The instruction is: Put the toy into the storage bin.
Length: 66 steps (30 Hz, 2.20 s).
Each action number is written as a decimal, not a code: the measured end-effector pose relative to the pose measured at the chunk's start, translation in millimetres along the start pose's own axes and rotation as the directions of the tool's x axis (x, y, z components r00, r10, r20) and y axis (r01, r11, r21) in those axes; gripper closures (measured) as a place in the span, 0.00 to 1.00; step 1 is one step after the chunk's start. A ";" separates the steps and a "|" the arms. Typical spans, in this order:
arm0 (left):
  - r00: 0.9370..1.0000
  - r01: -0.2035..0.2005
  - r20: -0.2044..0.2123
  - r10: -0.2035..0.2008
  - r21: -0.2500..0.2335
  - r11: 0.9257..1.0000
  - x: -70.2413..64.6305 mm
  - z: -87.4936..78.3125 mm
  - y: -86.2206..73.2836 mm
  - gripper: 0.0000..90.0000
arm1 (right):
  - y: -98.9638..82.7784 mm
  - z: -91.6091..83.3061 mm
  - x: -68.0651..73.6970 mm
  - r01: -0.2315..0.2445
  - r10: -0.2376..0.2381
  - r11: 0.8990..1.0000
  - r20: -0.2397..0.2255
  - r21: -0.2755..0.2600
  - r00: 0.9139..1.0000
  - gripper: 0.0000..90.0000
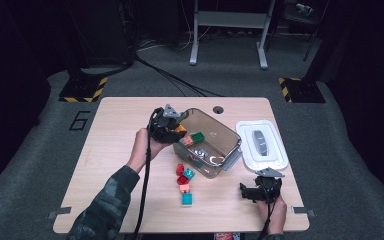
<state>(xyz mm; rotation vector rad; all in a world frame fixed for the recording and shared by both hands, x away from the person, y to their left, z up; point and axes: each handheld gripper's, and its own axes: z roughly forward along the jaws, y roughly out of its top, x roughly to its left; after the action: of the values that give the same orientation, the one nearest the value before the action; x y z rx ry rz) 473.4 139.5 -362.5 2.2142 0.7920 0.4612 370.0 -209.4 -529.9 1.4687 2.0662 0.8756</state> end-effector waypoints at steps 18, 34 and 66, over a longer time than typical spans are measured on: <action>0.997 0.009 0.070 -0.013 0.061 0.998 -10.8 26.8 -3.5 0.65 | 0.0 0.0 0.0 0.000 0.000 1.000 0.000 0.000 1.000 0.01; 0.995 0.022 0.090 -0.029 0.078 0.997 -11.7 28.0 -8.2 0.63 | 0.0 0.0 0.1 0.000 0.000 1.000 0.000 0.000 1.000 0.01; 0.998 0.058 0.005 -0.059 0.057 0.997 -19.4 -16.6 -71.6 0.14 | 0.0 0.0 0.1 -0.001 0.001 1.000 0.000 0.000 1.000 0.01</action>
<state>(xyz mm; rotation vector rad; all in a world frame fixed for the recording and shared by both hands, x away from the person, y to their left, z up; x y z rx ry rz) 421.5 174.3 -405.7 2.2373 0.8741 0.4070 370.0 -209.3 -529.9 1.4697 2.0654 0.8760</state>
